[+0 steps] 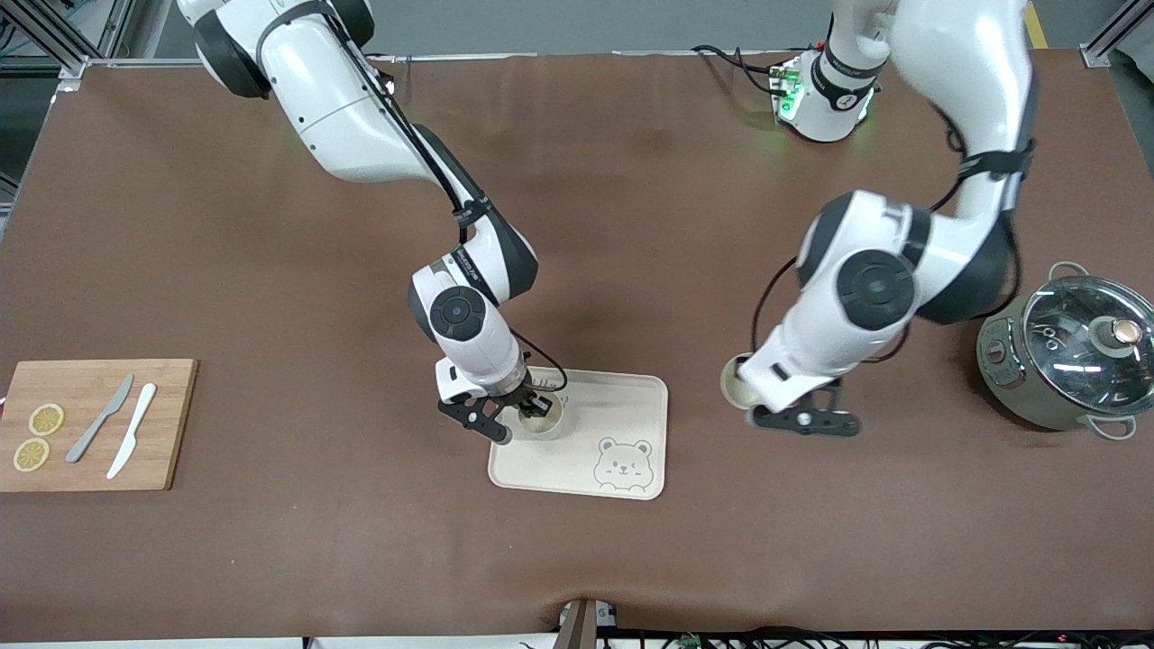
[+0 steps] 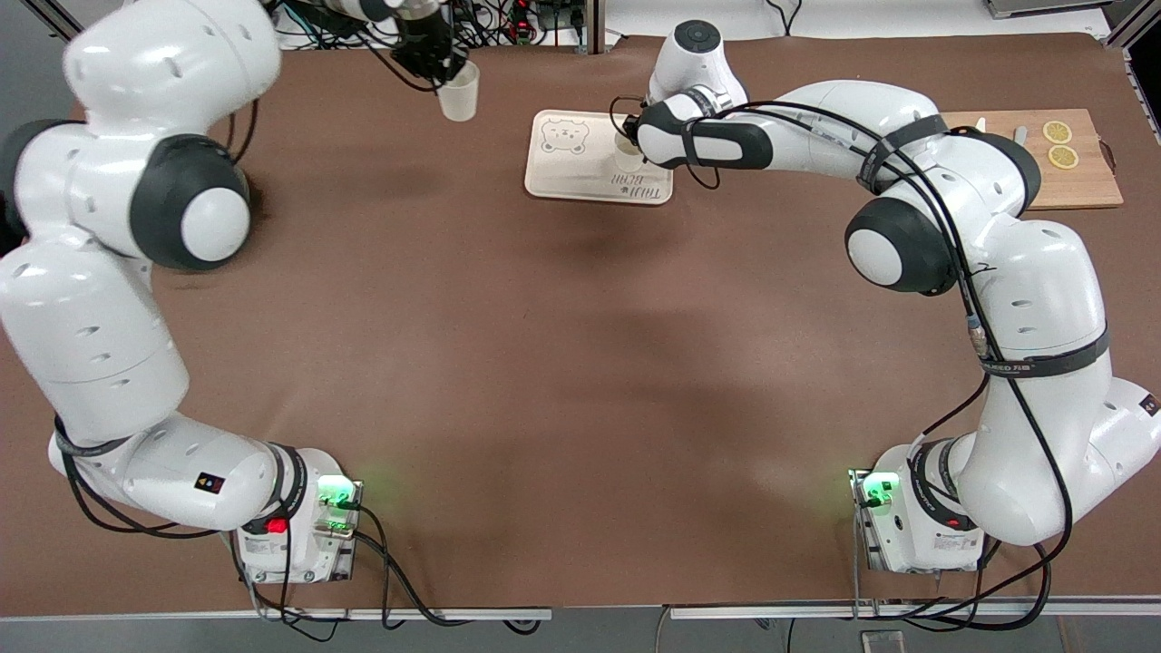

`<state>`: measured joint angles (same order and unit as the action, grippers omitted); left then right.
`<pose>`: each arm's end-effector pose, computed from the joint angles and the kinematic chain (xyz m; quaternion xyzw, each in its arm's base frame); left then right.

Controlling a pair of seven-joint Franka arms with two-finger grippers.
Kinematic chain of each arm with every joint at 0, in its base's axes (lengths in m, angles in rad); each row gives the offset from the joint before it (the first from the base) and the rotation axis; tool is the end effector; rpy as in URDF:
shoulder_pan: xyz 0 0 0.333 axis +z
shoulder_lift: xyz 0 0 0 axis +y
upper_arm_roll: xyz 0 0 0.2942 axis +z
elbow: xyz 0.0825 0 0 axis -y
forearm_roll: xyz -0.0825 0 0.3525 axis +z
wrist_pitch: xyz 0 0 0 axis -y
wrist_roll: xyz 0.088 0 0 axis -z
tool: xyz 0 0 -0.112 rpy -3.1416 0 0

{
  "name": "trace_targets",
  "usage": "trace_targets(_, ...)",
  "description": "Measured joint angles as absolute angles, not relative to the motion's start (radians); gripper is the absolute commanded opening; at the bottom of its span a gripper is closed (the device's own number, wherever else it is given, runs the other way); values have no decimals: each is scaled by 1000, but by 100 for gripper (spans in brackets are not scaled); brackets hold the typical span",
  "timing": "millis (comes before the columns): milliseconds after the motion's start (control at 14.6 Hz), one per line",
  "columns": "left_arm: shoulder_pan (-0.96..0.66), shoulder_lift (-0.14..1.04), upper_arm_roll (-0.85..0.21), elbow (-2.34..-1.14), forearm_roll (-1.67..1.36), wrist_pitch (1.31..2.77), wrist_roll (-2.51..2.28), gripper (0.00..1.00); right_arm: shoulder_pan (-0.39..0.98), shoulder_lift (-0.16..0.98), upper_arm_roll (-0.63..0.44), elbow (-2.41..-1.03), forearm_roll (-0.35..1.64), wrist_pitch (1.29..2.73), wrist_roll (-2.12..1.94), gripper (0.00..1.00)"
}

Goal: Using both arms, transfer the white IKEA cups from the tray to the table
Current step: 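Move the left gripper's cup toward the pot while the right gripper moves its cup, then lower both held cups onto the table and open the left gripper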

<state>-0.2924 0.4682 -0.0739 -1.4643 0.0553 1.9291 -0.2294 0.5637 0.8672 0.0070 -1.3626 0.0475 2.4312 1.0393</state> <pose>0.6136 -0.2231 0.3991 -0.9972 0.0742 -0.0017 0.0091 0.6026 0.3858 0.2177 -0.9633 0.2483 -0.0554 0.0861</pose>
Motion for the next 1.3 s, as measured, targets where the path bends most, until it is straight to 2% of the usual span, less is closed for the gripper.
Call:
trace_targets(137,-245,386,-74,-1587,52,1968,-162,0,564,867,7,-1357,47,2427,1039,0)
trace_targets(411,-158,229,-74,-1906,49,2190,-34,0,564,847,-2,-1321,46,2332,1030,0)
trace_targets(753,-41,129,-74,-2218,-102,2456,246,0,470,670,-20,-1315,46,2058,830,0)
trace_targets(958,1,126,-74,-2316,-177,2562,381,0,389,574,-21,-1382,47,1989,676,0)
trace_targets(1300,14,160,-75,-2366,-183,2681,422,0,282,498,-23,-1563,47,2063,442,0)
